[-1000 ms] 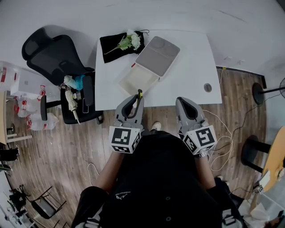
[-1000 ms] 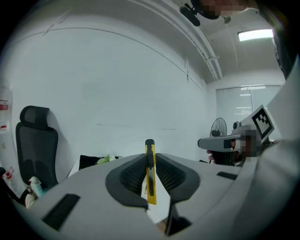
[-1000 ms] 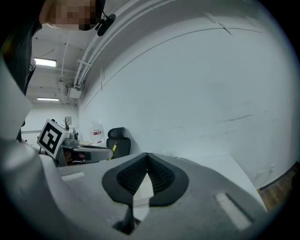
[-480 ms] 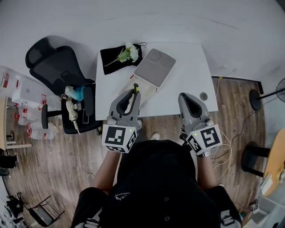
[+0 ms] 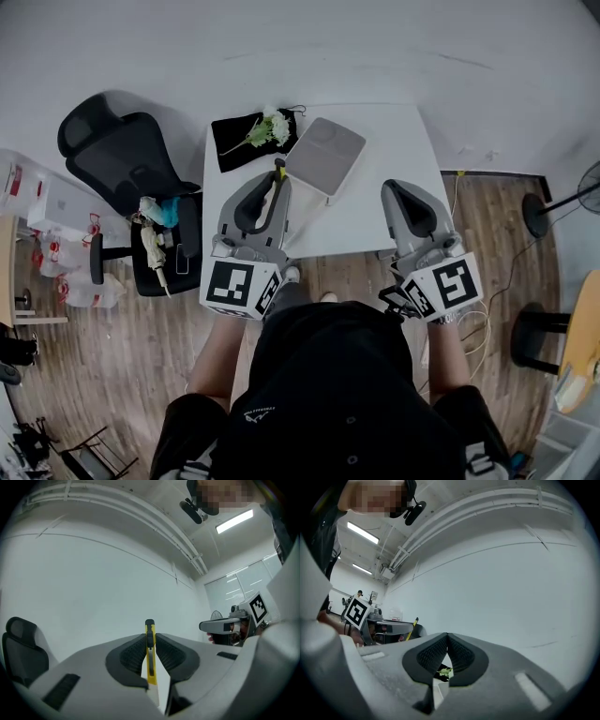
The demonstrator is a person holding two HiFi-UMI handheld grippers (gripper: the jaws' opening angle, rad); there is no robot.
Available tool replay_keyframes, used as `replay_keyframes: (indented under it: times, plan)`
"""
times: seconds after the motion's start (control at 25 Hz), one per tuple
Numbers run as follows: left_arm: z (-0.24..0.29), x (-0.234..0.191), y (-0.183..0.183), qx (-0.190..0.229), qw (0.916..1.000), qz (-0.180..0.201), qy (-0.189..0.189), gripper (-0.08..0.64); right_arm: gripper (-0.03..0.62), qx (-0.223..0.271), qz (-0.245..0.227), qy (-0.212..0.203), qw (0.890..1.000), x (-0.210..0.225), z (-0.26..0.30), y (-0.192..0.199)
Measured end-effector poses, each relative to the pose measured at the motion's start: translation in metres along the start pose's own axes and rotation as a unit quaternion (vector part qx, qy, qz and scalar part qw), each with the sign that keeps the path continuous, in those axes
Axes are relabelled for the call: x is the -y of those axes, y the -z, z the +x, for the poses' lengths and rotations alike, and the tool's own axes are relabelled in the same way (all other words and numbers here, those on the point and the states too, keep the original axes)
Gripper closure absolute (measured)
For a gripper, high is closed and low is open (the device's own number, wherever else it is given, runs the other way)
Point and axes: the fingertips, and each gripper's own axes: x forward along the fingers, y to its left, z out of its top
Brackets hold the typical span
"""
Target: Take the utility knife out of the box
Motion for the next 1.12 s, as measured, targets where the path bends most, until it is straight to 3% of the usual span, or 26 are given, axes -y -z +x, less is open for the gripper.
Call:
replay_keyframes:
  times: [0.4,1.12]
  plan:
    - [0.007,0.003,-0.026,0.017,0.9995,0.024,0.012,0.498,0.588,0.035,-0.01,0.008,0.999,0.01,0.005,-0.038]
    - [0.003,0.007,-0.009,0.002,0.9999,0.012,0.01,0.497,0.588,0.023,0.005,0.005,1.0,0.005,0.008,-0.025]
